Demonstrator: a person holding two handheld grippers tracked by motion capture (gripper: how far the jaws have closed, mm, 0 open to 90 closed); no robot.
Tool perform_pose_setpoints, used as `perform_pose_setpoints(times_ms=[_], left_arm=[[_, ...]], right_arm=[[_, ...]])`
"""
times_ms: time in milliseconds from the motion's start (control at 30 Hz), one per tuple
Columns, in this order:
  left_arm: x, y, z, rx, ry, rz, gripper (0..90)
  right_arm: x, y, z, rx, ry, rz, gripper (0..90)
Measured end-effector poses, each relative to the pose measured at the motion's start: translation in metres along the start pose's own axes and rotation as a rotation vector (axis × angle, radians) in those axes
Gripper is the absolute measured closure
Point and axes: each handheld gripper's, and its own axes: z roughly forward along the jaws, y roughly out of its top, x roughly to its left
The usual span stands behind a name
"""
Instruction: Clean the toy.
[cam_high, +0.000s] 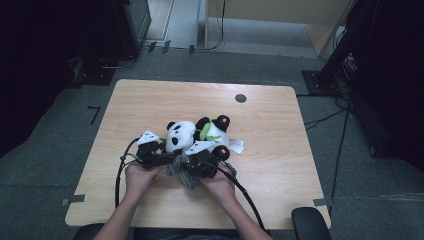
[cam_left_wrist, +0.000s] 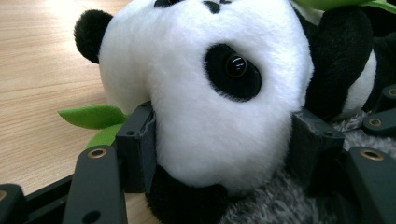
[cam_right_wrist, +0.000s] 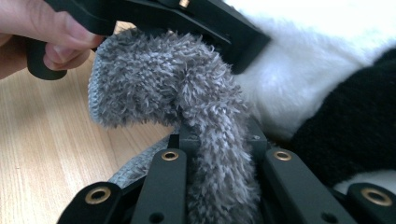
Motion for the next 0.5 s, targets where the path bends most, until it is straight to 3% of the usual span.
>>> perform_pose_setpoints(times_ms=[367,500], left_arm=[[0.001,0.0,0.0,0.003,-0.004,-0.002,34.1],[0.002,0.002,0.0,0.008,-0.007,-0.002,34.2]], right_arm=[[-0.007,-0.014,-0.016,-0.012,-0.048,0.016,77.4],[-0.005,-0.024,-0.027,-0.046,-0.07,0.002,77.4]])
